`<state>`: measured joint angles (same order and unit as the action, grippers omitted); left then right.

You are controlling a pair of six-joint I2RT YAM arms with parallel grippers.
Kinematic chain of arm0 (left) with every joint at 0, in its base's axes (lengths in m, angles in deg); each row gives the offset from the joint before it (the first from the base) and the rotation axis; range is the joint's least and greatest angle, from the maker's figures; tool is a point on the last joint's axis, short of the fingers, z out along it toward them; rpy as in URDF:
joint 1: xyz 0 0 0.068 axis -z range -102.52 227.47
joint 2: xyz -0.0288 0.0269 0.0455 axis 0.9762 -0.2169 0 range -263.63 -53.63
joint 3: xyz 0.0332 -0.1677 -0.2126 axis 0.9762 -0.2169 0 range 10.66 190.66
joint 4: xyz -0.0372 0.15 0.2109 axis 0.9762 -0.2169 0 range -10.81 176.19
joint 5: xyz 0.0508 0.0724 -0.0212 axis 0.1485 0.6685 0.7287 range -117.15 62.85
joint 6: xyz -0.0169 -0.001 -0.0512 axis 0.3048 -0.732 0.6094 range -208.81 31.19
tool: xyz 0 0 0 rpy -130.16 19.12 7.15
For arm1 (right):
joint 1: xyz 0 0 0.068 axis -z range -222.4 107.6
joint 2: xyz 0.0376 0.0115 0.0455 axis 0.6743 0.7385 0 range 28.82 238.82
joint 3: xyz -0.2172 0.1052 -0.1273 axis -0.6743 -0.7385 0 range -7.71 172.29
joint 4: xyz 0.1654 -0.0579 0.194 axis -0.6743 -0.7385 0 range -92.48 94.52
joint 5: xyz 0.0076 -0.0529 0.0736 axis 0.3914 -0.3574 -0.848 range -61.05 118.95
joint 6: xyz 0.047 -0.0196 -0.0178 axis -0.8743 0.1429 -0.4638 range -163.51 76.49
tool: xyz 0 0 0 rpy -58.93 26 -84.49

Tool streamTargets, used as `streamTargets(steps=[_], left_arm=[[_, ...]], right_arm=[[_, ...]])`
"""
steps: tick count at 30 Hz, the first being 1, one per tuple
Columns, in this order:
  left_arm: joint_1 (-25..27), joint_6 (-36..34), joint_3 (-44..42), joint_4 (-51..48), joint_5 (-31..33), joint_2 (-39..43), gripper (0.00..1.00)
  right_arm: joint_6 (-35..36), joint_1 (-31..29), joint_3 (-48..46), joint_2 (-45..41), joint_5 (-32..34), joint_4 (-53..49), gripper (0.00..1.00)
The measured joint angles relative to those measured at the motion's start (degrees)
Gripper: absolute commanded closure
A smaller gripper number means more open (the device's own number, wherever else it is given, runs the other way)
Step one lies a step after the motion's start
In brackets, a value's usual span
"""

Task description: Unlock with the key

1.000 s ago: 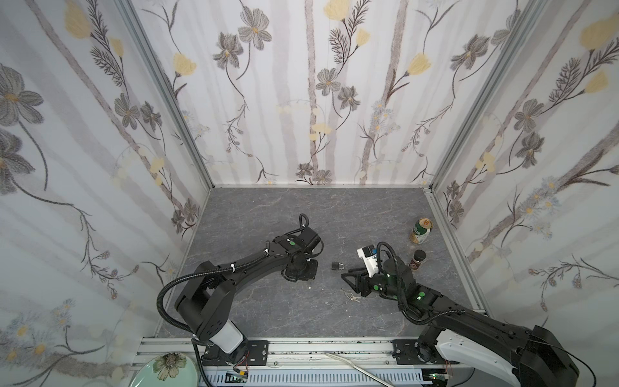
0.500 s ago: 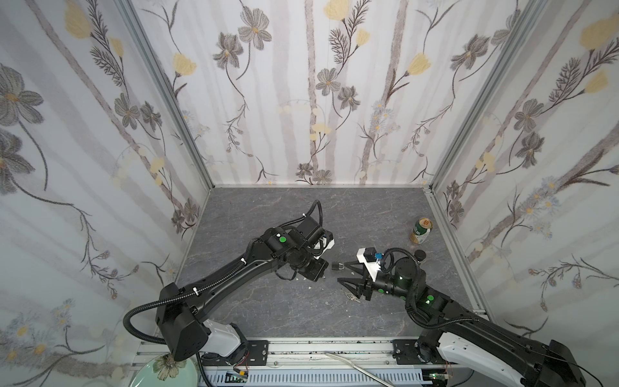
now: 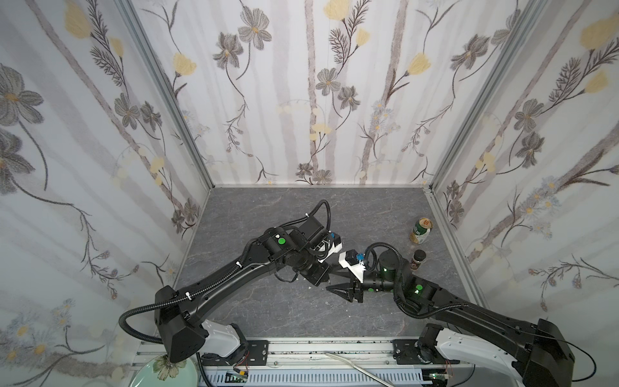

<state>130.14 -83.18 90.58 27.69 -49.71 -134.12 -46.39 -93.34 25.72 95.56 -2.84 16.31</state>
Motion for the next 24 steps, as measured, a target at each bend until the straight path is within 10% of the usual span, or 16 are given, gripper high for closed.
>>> streamTargets(steps=[24], left_arm=[[0.15, -1.03, 0.42, -1.68, 0.02, -0.50, 1.00]], right_arm=[[4.94, -0.79, 7.61, 5.79, -1.14, -14.38, 0.85]])
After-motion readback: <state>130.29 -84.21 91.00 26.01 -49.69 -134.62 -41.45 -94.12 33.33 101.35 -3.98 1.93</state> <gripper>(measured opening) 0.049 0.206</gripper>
